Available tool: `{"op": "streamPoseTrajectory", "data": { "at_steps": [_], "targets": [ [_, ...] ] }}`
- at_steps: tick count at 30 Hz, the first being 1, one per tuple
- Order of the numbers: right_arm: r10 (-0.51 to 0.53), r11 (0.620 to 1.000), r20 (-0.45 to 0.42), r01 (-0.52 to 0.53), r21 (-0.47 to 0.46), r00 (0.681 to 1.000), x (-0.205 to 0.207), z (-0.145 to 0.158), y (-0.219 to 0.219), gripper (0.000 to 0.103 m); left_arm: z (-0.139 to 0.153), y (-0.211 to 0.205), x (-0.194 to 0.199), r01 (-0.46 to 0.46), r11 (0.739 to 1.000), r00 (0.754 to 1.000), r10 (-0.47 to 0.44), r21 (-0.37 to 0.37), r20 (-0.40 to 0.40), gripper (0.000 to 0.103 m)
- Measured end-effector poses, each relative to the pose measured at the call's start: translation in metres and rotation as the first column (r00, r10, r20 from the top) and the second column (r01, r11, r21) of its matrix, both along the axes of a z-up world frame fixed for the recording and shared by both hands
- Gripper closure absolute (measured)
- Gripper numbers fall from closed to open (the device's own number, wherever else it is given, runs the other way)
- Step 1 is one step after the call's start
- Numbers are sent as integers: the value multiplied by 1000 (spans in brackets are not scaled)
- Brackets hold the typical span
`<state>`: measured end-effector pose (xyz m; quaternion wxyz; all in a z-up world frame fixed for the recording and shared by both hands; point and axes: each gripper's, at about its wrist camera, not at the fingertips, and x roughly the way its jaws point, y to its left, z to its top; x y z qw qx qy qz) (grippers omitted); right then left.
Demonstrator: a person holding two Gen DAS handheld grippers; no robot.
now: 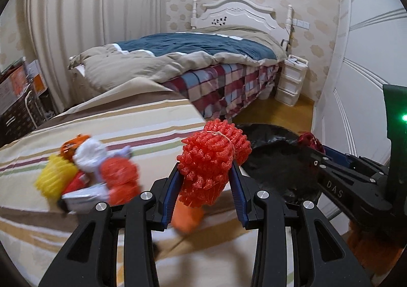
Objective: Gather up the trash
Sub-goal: 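Carry both held meshes over the black trash bin with both tools, then open both tools to drop the meshes into the bin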
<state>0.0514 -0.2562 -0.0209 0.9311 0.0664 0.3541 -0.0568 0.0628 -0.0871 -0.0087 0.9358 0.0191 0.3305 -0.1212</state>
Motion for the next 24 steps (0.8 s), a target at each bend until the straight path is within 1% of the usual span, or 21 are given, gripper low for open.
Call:
{"op": "streamPoseTrajectory", "data": {
  "at_steps": [6, 11, 21, 24],
  "targets": [
    [-17, 1000, -8, 18, 20, 1000, 18, -7, -20, 73, -9, -28, 23, 11, 1000, 1000, -10, 27, -11, 64],
    [-28, 999, -25, 29, 28, 999, 32, -17, -32, 73, -20, -48, 40, 18, 998, 999, -15, 57, -38, 64],
    [-56, 997, -59, 59, 55, 997, 54, -34, -55, 72, -34, -72, 64, 34, 995, 997, -27, 92, -75, 64],
    [-58, 997, -64, 61, 56, 996, 57, -37, -58, 71, -35, -77, 67, 42, 994, 997, -34, 103, -74, 60]
  ]
}}
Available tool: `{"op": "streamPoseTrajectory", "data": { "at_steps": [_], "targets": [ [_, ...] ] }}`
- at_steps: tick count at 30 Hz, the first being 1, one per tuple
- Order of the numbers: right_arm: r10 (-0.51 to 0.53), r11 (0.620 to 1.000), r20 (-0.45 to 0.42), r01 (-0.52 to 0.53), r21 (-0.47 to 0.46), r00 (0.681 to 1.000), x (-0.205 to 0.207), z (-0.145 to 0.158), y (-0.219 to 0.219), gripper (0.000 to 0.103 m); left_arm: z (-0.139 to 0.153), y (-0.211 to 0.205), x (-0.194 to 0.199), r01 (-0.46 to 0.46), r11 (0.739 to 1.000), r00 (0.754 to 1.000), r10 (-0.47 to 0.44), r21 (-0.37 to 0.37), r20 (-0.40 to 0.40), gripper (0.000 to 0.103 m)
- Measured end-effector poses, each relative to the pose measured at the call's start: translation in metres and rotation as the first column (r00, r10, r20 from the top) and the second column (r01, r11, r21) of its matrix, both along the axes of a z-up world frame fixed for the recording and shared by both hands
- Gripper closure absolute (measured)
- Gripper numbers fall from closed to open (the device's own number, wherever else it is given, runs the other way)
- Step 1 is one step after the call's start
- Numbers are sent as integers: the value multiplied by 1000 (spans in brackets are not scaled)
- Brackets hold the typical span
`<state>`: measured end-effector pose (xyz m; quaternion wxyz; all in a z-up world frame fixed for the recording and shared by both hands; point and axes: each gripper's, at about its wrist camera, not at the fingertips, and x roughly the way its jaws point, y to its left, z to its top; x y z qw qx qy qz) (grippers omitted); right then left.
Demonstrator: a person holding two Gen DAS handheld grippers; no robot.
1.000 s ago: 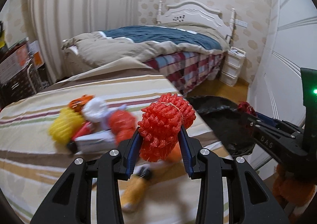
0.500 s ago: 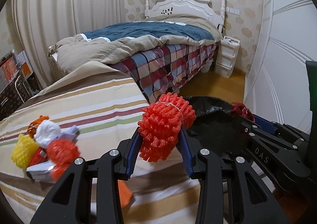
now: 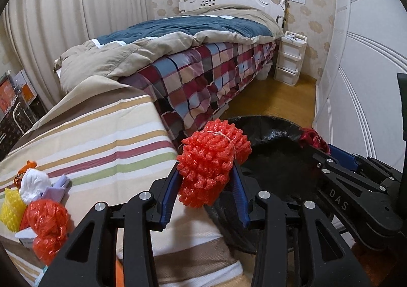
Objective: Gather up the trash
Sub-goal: 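Open both tools to drop the meshes into the bin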
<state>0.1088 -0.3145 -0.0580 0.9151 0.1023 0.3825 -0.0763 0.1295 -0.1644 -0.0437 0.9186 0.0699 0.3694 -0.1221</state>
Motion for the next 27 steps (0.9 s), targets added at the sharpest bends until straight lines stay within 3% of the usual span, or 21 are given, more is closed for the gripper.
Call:
{"op": "streamPoseTrajectory", "data": {
  "at_steps": [2, 5, 8, 27],
  "targets": [
    [-1, 1000, -3, 1, -5, 1000, 1, -1, -1, 69, -1, -1, 1, 0, 1000, 1000, 0, 6, 0, 54],
    [-17, 1000, 1, 17, -10, 1000, 1, -3, -4, 56, 1, -1, -1, -9, 1000, 1000, 9, -1, 14, 38],
    [-30, 1000, 4, 30, -9, 1000, -1, -3, -6, 55, 3, 0, -2, -15, 1000, 1000, 15, -4, 25, 30],
    [-10, 1000, 37, 9, 5, 999, -50, 19, 26, 39, 15, 44, -50, -63, 998, 997, 63, 2, 41, 25]
  ]
}}
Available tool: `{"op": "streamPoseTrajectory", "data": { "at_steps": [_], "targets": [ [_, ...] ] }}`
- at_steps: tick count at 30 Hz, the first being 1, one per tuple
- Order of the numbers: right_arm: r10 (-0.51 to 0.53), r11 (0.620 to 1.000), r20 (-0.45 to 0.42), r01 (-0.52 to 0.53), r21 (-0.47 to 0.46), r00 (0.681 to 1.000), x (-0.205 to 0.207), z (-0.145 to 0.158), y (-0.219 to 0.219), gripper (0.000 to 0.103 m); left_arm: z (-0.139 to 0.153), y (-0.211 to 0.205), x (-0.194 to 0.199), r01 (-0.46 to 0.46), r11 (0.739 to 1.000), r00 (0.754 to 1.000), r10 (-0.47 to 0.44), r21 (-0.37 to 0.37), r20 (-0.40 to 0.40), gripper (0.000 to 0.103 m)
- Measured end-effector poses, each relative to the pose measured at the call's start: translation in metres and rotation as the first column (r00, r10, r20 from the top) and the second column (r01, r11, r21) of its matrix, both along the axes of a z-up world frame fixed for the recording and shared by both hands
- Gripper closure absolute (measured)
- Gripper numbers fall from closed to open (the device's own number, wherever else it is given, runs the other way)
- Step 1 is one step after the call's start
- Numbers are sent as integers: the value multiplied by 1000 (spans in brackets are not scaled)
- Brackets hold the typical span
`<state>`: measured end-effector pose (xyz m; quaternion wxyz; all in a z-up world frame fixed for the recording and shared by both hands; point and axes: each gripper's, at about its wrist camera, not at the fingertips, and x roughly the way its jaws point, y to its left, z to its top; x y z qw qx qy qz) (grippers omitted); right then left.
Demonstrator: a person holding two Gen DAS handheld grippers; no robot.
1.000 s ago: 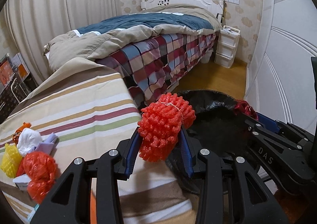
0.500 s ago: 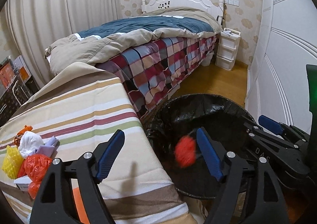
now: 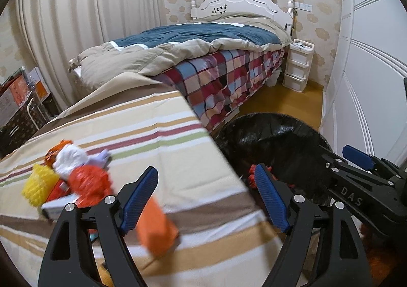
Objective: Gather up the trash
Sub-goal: 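Grasp the gold bottle with the left tool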
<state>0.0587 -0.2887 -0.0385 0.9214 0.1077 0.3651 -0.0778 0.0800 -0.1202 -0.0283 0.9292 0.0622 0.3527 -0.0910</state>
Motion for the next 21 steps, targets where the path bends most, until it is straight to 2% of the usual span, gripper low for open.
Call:
{"op": "streamPoseTrajectory", "data": {
  "at_steps": [10, 21],
  "targets": [
    [47, 999, -15, -47, 12, 999, -42, -1, 34, 38, -2, 47, -37, -57, 998, 998, 57, 17, 3, 25],
    [103, 995, -10, -102, 6, 995, -61, 3, 65, 38, -8, 98, -63, -153, 988, 988, 153, 27, -5, 25]
  ]
}}
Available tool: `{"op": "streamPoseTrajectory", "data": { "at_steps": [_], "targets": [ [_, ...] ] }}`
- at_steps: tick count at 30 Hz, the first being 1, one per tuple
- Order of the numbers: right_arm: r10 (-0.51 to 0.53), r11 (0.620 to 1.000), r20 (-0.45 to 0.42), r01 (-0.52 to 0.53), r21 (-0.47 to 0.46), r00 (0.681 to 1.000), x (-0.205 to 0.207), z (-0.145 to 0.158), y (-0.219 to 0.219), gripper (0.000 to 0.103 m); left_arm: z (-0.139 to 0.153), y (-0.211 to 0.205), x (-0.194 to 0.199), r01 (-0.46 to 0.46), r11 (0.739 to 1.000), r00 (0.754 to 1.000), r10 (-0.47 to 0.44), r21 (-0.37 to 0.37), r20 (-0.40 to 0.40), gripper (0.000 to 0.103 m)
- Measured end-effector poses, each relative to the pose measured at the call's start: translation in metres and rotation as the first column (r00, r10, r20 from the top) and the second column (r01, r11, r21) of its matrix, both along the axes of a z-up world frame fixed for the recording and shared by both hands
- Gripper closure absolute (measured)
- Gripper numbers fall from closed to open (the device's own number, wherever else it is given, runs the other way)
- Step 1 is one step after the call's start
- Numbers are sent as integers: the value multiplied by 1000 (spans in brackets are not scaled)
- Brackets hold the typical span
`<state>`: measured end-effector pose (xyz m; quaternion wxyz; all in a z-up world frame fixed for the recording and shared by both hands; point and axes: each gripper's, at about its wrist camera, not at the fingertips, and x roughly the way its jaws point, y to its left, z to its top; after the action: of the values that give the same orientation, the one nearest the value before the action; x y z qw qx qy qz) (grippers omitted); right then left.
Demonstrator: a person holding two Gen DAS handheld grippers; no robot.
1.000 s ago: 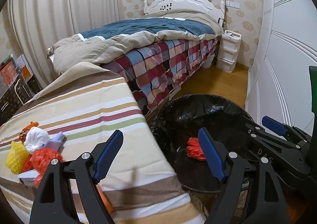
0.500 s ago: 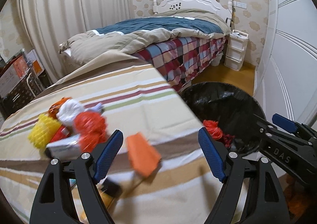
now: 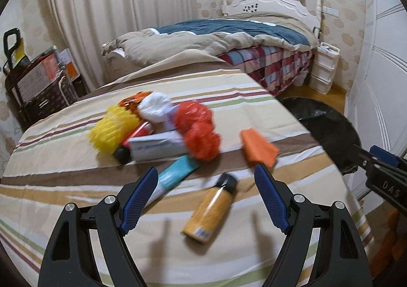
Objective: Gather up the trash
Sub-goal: 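Grasp the gold bottle with the left tool, then grasp the orange cloth with the right tool while the left tool holds the bottle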
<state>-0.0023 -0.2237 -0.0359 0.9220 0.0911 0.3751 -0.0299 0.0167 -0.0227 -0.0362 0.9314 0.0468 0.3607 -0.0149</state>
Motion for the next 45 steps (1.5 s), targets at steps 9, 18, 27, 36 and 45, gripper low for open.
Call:
{"op": "streamPoseTrajectory", "data": {
  "at_steps": [9, 18, 27, 36, 45],
  "targets": [
    [60, 998, -14, -60, -24, 998, -7, -2, 28, 38, -7, 16, -11, -27, 1000, 999, 27, 7, -20, 25],
    [81, 996, -21, -81, -29, 997, -10, -4, 37, 38, -13, 11, -11, 8, 1000, 999, -6, 29, -46, 33],
    [82, 996, -29, -83, -26, 996, -8, -7, 38, 37, -25, 6, -5, 58, 998, 991, -55, 27, -119, 55],
    [97, 995, -35, -98, -33, 995, -6, -8, 44, 38, -25, 16, -9, 68, 996, 989, -73, -51, -125, 76],
    [166, 985, -45, -168, -48, 985, 5, -7, 72, 37, -13, 29, -11, 38, 995, 995, -46, -88, -86, 76]
  ]
}}
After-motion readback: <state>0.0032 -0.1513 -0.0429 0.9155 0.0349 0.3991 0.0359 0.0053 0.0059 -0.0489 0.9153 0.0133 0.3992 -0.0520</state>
